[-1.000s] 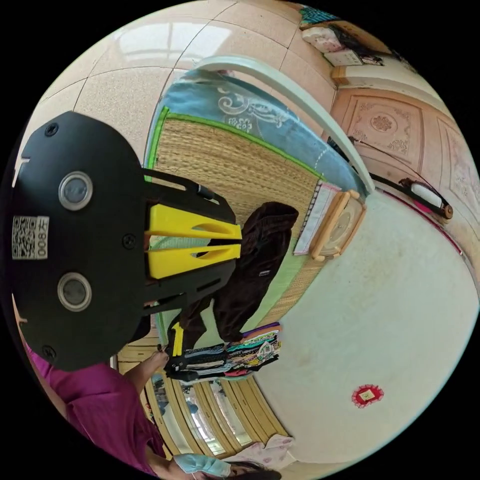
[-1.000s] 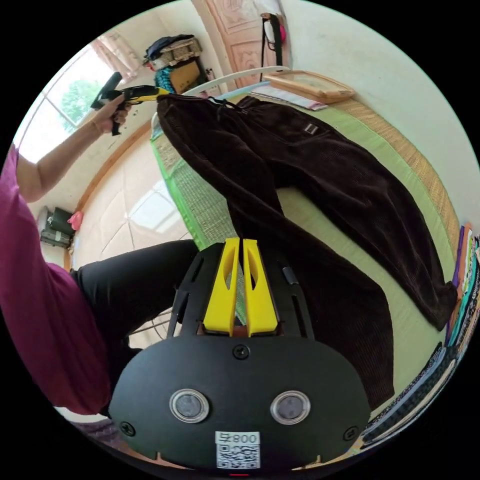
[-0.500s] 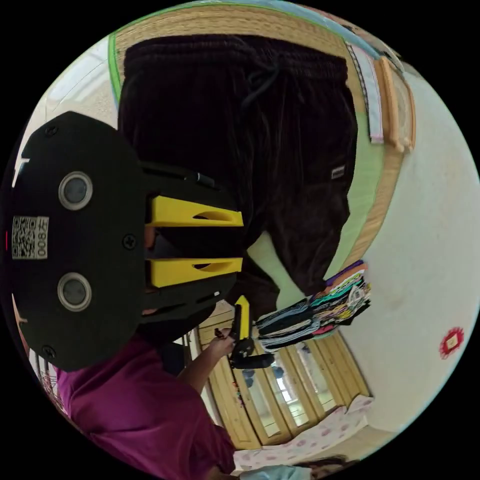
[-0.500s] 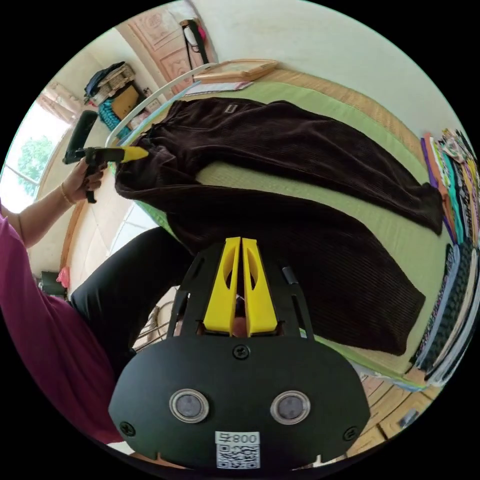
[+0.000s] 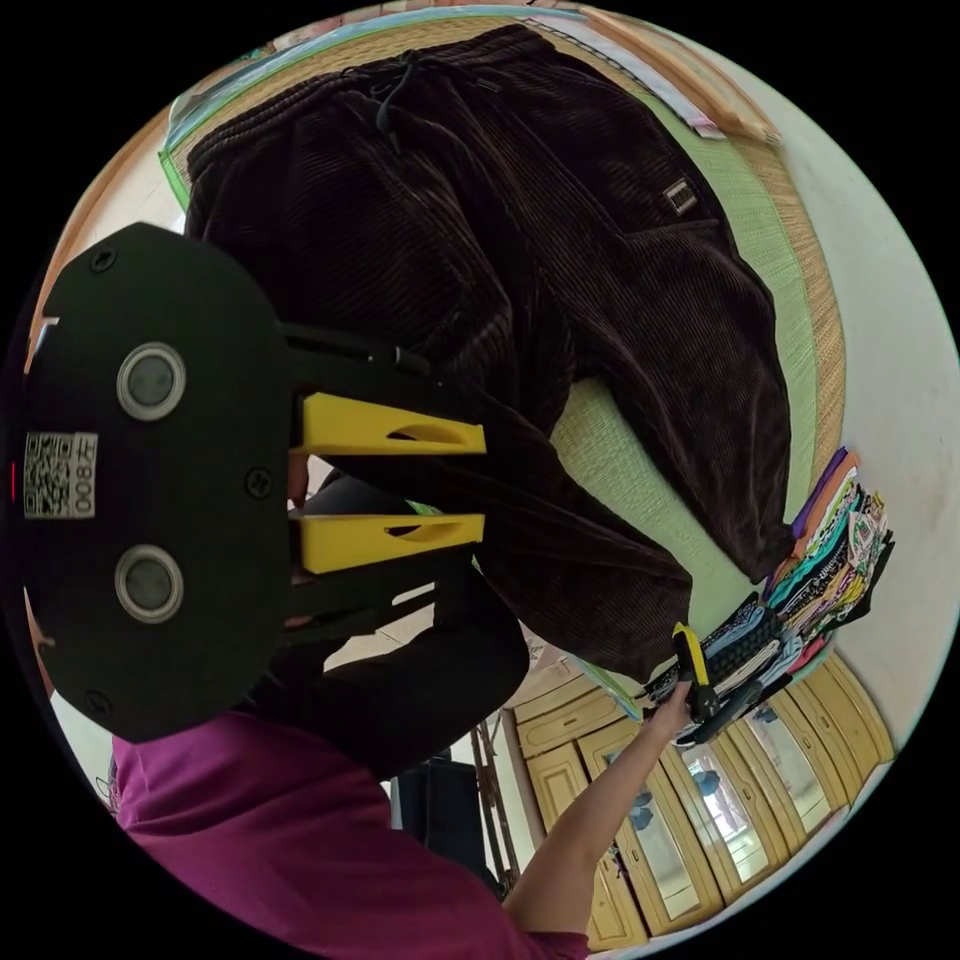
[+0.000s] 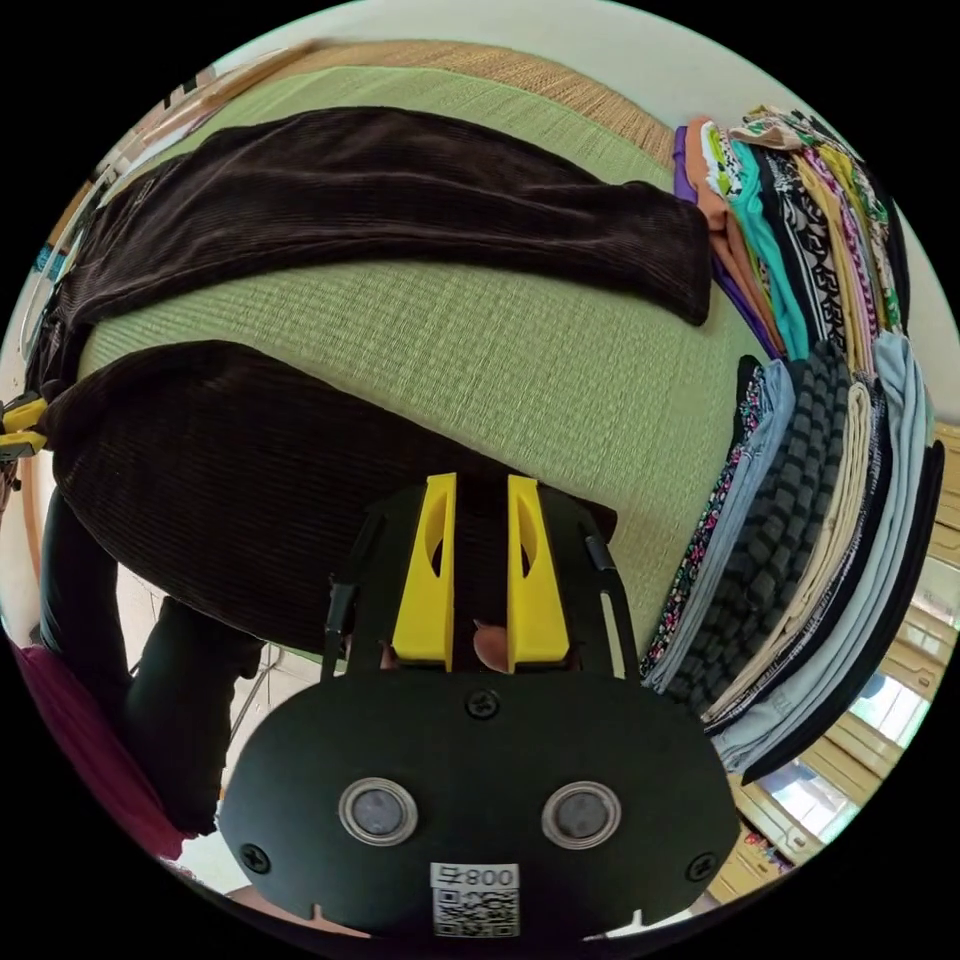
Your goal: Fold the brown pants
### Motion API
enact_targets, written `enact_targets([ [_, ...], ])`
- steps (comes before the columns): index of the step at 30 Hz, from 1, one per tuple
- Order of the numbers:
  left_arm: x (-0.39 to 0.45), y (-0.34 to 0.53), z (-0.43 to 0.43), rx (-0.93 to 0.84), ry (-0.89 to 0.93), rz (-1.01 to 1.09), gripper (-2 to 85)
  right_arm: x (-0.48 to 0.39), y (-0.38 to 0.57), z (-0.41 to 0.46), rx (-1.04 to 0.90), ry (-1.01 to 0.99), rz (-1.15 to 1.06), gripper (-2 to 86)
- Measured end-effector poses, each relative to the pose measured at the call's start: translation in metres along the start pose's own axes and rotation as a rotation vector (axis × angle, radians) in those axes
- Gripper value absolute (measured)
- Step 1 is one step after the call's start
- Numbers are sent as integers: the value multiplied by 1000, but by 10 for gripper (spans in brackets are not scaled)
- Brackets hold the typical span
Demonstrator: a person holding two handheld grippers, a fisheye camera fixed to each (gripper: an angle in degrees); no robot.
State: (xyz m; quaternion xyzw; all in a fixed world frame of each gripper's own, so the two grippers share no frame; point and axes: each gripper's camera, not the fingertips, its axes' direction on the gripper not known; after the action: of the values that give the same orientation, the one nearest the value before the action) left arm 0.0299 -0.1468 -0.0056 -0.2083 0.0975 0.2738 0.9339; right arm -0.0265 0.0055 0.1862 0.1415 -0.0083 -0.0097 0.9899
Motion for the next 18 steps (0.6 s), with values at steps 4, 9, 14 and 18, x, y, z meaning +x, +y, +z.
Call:
enact_targets([
  [4,6,-11,6,-4,3,-27,62,13,3,12,-4,-20,-8,69],
  [9,9,-21,-2,58,14,-70,33,25,12,16,2,16,4,36],
  [14,13,-22,-40,231,10,-107,25,91,69,-76,331,-54,162,26],
  [18,28,-22,-60,304,31,-47,26,125,142,-122,519,-95,236,25],
])
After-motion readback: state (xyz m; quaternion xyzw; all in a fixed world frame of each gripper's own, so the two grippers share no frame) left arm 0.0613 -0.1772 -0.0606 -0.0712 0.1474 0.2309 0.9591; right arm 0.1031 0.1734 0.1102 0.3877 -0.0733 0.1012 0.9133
